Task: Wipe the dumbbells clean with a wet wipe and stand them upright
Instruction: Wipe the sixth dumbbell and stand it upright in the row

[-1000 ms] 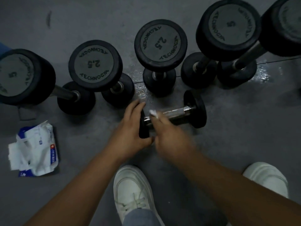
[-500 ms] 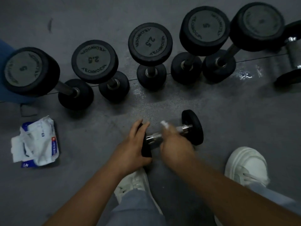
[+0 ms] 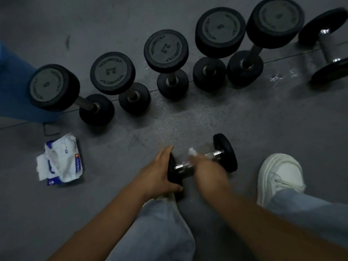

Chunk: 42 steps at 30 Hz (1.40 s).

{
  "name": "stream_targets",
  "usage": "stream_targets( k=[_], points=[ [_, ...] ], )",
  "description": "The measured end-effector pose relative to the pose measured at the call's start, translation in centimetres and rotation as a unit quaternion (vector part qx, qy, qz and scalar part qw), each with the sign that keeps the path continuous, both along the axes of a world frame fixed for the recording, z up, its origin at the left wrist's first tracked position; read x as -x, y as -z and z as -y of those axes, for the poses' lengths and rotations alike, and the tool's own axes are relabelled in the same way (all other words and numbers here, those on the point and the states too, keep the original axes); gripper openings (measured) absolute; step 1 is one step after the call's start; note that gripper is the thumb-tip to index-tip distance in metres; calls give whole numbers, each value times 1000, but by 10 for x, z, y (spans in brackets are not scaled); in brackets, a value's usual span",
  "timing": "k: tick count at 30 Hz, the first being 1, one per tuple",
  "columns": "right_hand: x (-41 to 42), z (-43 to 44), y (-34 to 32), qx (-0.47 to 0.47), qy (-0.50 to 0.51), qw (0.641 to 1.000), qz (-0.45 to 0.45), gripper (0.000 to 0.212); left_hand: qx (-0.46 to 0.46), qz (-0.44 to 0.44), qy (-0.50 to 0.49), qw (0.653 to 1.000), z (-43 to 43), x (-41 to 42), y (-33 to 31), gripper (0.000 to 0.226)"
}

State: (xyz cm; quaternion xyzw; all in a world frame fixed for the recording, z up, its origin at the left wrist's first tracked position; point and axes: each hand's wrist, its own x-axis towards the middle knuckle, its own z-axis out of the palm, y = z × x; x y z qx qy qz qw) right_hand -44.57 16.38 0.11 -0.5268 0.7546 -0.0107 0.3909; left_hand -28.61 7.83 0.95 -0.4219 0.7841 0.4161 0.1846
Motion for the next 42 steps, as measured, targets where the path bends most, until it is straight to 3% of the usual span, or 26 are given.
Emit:
stream_targets(
  k=[2, 3, 6, 8, 11, 13, 16, 19, 22, 26, 28, 30, 33, 35, 37, 38, 40, 42],
  points=[
    [-13, -6, -8, -27, -51, 997, 48, 35, 20, 16, 41, 999, -10, -1, 1, 133],
    [-7, -4, -13, -54, -28, 997, 47, 38, 40, 20, 62, 997, -16, -2, 1, 132],
    [17, -3, -5, -73, 28, 996, -50, 30, 63, 17, 73, 995, -19, -6, 4, 128],
    [9, 2, -9, -64, -8, 997, -42, 36, 35, 6, 29, 999, -5, -11, 6, 124],
    [7, 34, -10, -15, -19, 999, -29, 41, 102, -88, -117, 984, 25, -21, 5, 90],
    [17, 60, -12, 14, 11, 998, -55, 35, 179, -126, -129, 967, 40, -18, 5, 69],
    [32, 92, -10, 20, 33, 995, -88, 39, 154, -97, -26, 983, 64, 4, 11, 101],
    [44, 120, 2, 36, 145, 987, -53, 60, 155, -59, -48, 985, 102, 24, 23, 129],
    [37, 138, 10, 67, 206, 976, -25, 65, 151, -56, -37, 986, 133, 31, 21, 125],
    [28, 151, 14, 83, -14, 996, 33, 49, 100, -82, -64, 990, 143, 33, 25, 111],
    [46, 153, 19, 85, 46, 995, -27, 42, 101, -90, -68, 988, 140, 32, 28, 109],
    [42, 150, 17, 76, 78, 991, -81, 47, 108, -97, -69, 987, 135, 30, 30, 107],
    [5, 143, 12, 76, -25, 997, 12, 52, 117, -126, -68, 983, 125, 28, 29, 109],
    [18, 143, 12, 62, 29, 998, 17, 38, 121, -130, -59, 982, 117, 24, 29, 113],
    [39, 138, 13, 46, 135, 989, -34, 35, 124, -124, -57, 983, 111, 21, 29, 117],
    [39, 130, 13, 48, 137, 988, -60, 37, 122, -121, -58, 983, 108, 20, 28, 117],
    [25, 115, 4, 44, 47, 998, -24, 46, 109, -114, -64, 985, 101, 20, 26, 115],
    [19, 103, 4, 40, -19, 999, 20, 39, 83, -96, -58, 990, 94, 19, 23, 115]
  ],
)
